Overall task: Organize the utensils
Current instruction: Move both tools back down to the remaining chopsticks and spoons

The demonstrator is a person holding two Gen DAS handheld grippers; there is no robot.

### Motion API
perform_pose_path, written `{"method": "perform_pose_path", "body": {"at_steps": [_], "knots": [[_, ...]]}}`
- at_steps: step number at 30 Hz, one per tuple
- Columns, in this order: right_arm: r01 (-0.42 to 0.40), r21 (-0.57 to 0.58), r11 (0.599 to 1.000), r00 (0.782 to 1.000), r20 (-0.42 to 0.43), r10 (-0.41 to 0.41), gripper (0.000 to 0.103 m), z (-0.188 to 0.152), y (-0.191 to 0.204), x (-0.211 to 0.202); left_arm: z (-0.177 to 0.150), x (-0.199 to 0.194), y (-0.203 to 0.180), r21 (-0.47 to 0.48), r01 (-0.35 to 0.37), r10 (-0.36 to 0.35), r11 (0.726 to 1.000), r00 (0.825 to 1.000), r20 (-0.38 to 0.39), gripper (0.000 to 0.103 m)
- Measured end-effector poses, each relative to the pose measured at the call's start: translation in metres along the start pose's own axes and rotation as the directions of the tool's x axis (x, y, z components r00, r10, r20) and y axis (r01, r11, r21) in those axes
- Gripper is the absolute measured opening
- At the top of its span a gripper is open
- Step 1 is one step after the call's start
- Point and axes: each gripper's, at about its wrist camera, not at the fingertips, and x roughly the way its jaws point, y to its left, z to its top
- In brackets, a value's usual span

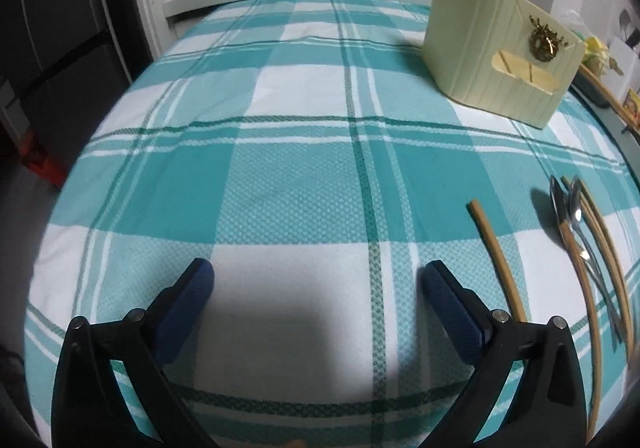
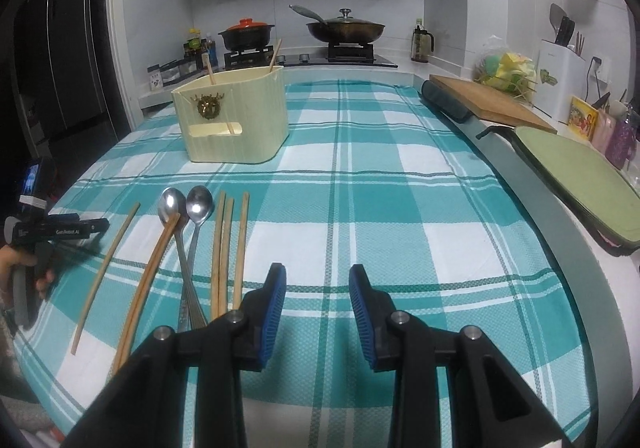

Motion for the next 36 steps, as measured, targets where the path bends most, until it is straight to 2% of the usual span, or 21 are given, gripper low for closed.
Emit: {"method": "perform_pose_path", "body": {"at_steps": [7,13,18,22,27,36], "knots": [[0.002,0.031,1.000,1.000,-0.013,-0.002,0.033,-0.007,-0.004,0.001,0.001,0.001,0.002,-0.001,0.003,-0.003,1.000,1.000,0.002,0.103],[-0.006,0.037,0.999,1.000,-0.020,0.007,0.033,0.002,-0.003,0.000,0.001,0.001,0.001,-0.001,0.002,-0.002,1.000,1.000,0.002,0.103],[-0.012,0.029,1.000,0.999,0.039,0.011,0.033,0.013,0.005,-0.015,0.002,0.001,0.001,-0.001,0.002,-0.002,1.000,1.000,0.002,0.103],[-0.001,0.059,0.998,0.999,0.049,-0.002,0.037,0.007,-0.002,-0.023,0.002,0.001,0.001,-0.001,0.002,-0.002,1.000,1.000,0.002,0.103],[0.017,0.069,0.997,1.000,0.023,-0.019,0.037,-0.002,-0.012,-0.021,0.001,0.002,0.002,0.000,0.002,-0.002,1.000,1.000,0.002,0.103],[0.004,0.074,0.997,0.999,0.047,-0.007,0.037,-0.003,-0.008,-0.021,0.001,0.001,0.001,0.000,0.002,-0.002,1.000,1.000,0.002,0.103]]}}
